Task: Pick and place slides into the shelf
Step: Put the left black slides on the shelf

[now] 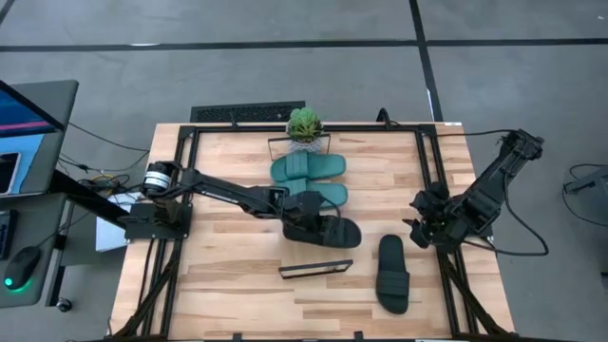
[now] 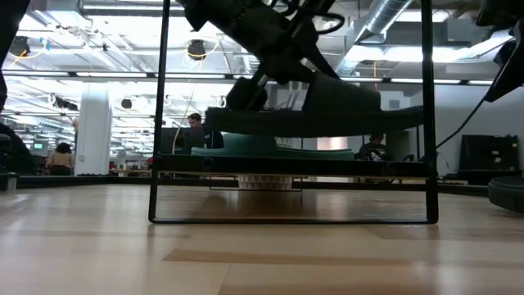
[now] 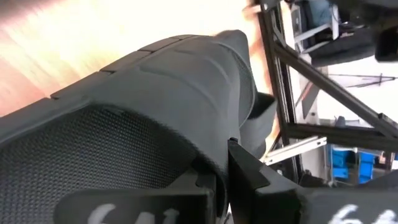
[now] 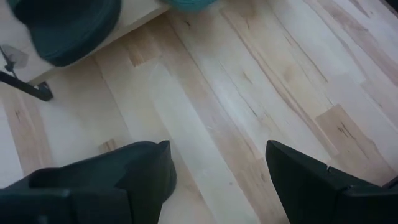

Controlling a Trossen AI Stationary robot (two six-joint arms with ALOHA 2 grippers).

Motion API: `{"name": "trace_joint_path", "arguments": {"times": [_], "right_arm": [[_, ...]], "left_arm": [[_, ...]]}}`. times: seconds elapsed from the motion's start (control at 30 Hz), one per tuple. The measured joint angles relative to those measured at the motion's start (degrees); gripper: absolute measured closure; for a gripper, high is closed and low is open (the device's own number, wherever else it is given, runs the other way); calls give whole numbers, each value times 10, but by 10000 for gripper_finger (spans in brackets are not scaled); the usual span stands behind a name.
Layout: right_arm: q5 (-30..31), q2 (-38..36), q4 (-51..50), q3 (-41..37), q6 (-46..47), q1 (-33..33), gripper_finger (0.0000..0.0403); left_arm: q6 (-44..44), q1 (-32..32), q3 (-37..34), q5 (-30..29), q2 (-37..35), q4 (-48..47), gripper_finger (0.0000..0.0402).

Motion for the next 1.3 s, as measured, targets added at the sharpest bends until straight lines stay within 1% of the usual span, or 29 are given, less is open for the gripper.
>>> {"name": "trace_joint_path", "arguments": {"times": [0.2,0.33,0.7,0.93,1.3], "right_arm": [[1,0,-14,0,27,14,147],[2,0,-14,0,29,23,147],[6,0,-15,0,30,23,147],[6,0,-15,0,30,23,147],[6,0,-19,0,30,23,147]], "left_arm": [[2,4,0,0,0,-18,401],[0,4,0,0,0,-27,401],[-6,4,0,-18,0,-53,401],[-10,4,0,-26,0,-93,401],[-17,10,0,-48,0,-105,401]]}}
